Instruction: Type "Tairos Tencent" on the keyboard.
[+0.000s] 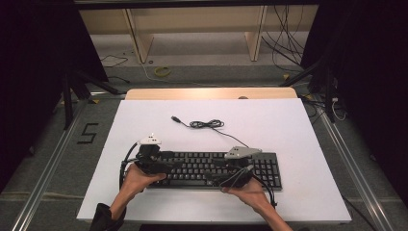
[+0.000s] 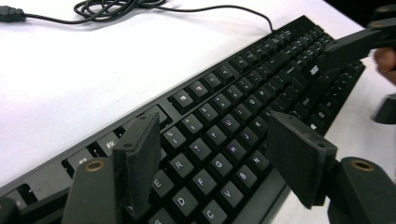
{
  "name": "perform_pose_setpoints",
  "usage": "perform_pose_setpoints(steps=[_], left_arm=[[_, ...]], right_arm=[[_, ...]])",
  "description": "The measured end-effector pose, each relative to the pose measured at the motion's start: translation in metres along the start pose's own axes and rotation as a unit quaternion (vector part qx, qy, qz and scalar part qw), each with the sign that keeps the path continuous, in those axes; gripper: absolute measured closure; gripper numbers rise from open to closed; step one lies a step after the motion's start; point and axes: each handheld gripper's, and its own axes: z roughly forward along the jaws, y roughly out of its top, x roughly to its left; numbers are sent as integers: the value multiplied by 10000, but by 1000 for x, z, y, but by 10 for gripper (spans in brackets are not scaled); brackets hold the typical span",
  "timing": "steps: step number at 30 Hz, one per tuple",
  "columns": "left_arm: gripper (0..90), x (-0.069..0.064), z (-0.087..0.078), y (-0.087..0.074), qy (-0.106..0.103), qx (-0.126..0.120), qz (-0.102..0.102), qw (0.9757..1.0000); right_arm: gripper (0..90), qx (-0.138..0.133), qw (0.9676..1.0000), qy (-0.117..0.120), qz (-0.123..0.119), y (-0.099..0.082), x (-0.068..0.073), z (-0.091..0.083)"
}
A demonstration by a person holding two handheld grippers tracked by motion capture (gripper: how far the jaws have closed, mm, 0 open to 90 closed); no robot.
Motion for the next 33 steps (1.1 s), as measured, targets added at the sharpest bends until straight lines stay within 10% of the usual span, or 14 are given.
perform_pose_setpoints(steps=[33], left_arm=[[889,-6,36,-2,183,632,493,9966]], right_arm=[[381,-26,10000,1,17,-9,1,-13]])
